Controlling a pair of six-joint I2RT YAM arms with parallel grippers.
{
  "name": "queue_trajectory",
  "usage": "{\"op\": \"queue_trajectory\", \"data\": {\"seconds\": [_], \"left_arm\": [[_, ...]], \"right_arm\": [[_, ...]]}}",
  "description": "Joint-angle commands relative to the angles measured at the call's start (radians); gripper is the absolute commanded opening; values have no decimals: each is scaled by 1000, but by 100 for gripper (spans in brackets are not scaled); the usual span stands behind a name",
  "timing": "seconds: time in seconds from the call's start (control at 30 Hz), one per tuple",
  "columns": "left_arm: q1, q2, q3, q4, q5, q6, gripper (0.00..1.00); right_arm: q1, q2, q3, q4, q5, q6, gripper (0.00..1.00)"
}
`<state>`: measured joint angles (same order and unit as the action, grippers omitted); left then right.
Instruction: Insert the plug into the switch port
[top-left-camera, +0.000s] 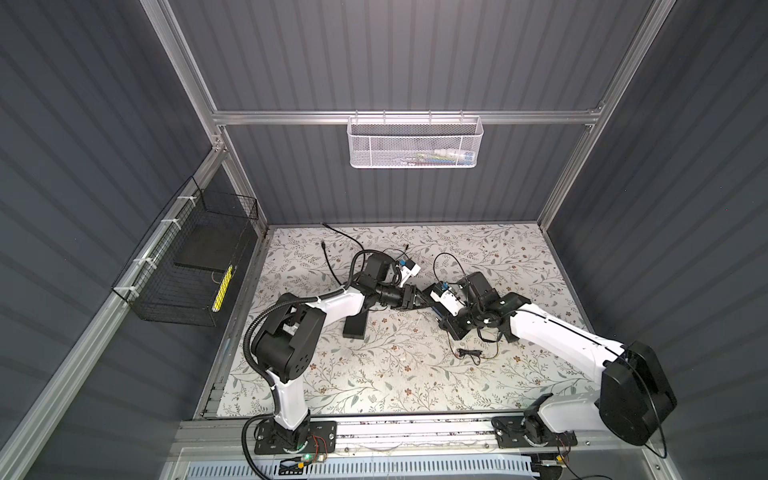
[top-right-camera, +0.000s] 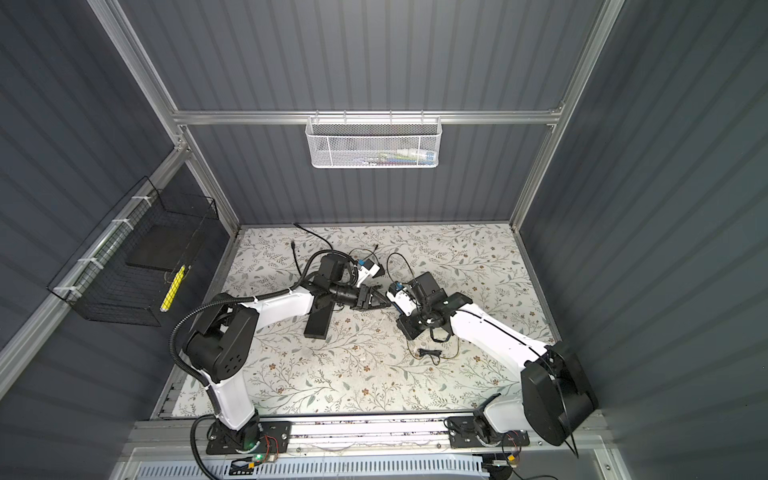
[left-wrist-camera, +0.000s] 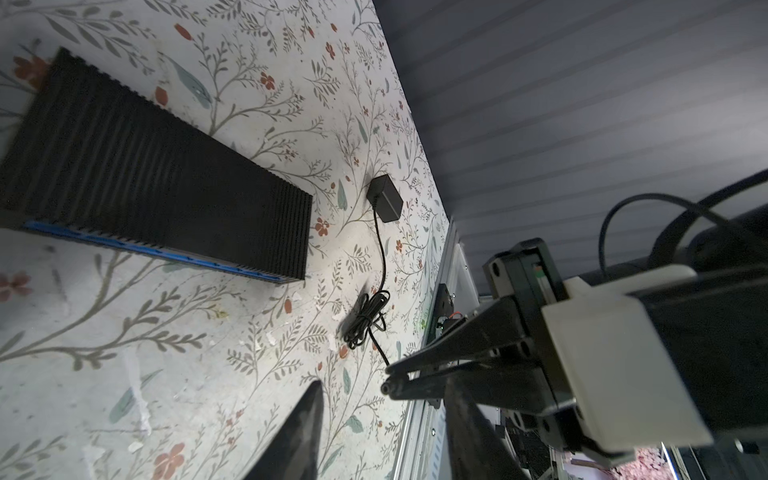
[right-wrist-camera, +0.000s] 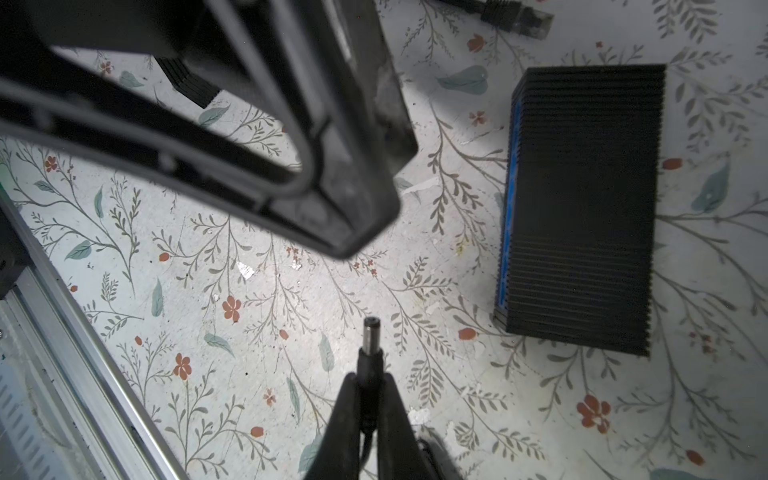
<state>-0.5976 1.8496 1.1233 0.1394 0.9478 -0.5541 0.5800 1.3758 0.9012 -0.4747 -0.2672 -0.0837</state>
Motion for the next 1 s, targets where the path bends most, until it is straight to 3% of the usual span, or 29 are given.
{"op": "queue_trajectory", "data": {"seconds": [0.0,0.47,0.97], "left_arm": [[-11,14,-16,24,34,-21,43],[-26,31,-19,45,31,-36,27],[-36,43,-15,42,33,-33,18]], "right_arm": [[11,2,32,41,25,-22,10],[20,26,45,81,28,-22,10],[21,20,48,113,41,-27,10]]}}
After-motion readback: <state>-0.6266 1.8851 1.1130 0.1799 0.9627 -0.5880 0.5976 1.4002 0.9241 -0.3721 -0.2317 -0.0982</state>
